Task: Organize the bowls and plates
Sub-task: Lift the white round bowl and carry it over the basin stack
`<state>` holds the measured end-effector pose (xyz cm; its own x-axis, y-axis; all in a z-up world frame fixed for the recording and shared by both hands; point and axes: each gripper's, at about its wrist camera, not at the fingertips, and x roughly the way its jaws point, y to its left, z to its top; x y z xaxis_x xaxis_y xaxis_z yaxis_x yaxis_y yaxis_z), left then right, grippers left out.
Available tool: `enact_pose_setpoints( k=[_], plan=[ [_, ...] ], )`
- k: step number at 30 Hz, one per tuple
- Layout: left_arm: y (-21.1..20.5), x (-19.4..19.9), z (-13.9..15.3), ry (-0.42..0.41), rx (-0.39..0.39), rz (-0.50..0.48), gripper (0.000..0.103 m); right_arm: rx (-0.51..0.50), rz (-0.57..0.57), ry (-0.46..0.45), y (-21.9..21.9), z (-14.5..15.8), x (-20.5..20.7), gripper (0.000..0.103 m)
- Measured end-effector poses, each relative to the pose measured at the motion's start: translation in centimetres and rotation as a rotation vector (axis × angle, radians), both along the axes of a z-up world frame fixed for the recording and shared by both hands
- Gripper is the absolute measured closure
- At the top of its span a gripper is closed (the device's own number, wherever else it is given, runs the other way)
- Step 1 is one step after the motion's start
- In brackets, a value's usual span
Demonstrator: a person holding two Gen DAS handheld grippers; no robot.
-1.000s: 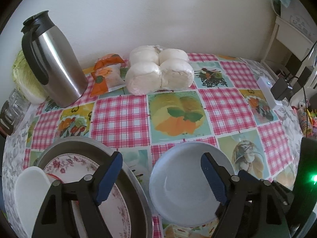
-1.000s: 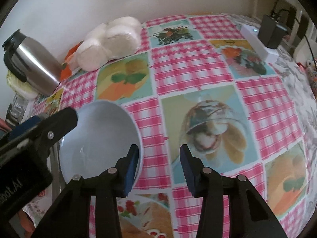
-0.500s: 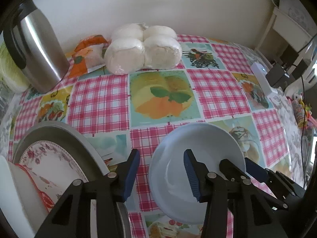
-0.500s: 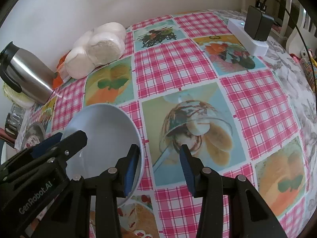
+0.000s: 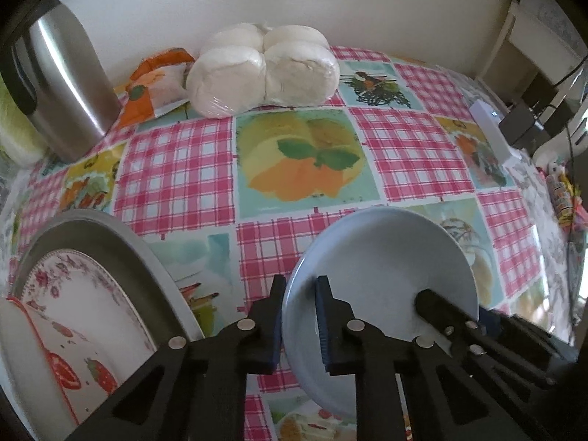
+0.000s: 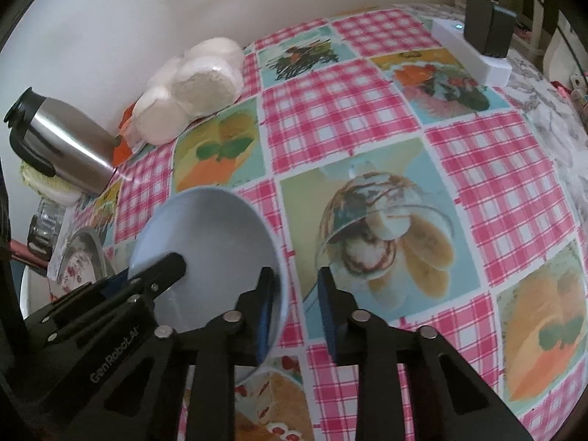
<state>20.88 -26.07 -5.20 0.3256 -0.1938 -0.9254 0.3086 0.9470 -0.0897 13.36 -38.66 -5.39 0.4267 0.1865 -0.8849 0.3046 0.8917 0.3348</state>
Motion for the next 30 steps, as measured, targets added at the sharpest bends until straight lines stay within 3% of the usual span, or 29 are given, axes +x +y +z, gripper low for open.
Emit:
enact_pose_setpoints(
  k=[1,9,21,30],
  plan=[
    [0.1,0.0,0.0,0.007,-0.011,0.002,0.089,0.013,0.002,0.000,0.1,-0.1,0.0,0.089],
    [0.9,-0.9,1.0,0.034,-0.063,0.010,0.088,0.004,-0.020,0.010,0.6,1.5,-1.0,0.089],
    [6.5,-4.1,9.2,-0.061,-0.171,0.072,0.088,0.032,0.022,-0.095,5.0,7.7,-4.2,0.089],
    [10.8,-7.1,12.3,-0.119,-0.224,0.136,0.088,0.011,0.063,-0.182,8.6,11.5,-6.5,0.089]
  ],
)
